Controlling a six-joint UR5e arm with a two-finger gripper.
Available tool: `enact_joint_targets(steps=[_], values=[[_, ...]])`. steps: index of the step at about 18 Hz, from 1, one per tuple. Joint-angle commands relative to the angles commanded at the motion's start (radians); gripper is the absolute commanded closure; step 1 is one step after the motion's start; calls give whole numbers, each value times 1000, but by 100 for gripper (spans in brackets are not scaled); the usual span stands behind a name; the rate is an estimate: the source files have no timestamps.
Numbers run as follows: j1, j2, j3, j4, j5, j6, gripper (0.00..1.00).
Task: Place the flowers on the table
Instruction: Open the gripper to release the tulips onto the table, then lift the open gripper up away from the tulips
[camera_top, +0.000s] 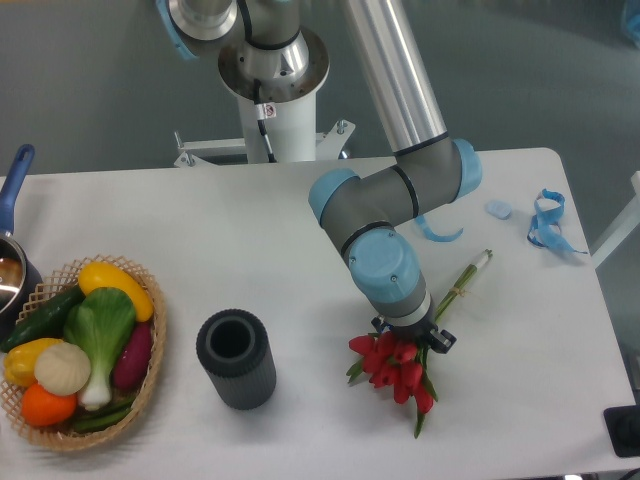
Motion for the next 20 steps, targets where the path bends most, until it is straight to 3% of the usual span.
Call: enact_joint_targets(steps=[1, 4, 10, 12, 15, 20], values=[[0, 8, 0, 3, 0, -3, 0], [-3, 52, 3, 25, 0, -12, 0], [14, 170, 40, 2, -2, -9, 0], [44, 199, 60, -67, -17, 0, 0], [115, 264, 78, -158, -144, 20, 0], [236, 348, 69, -245, -267, 247, 0]])
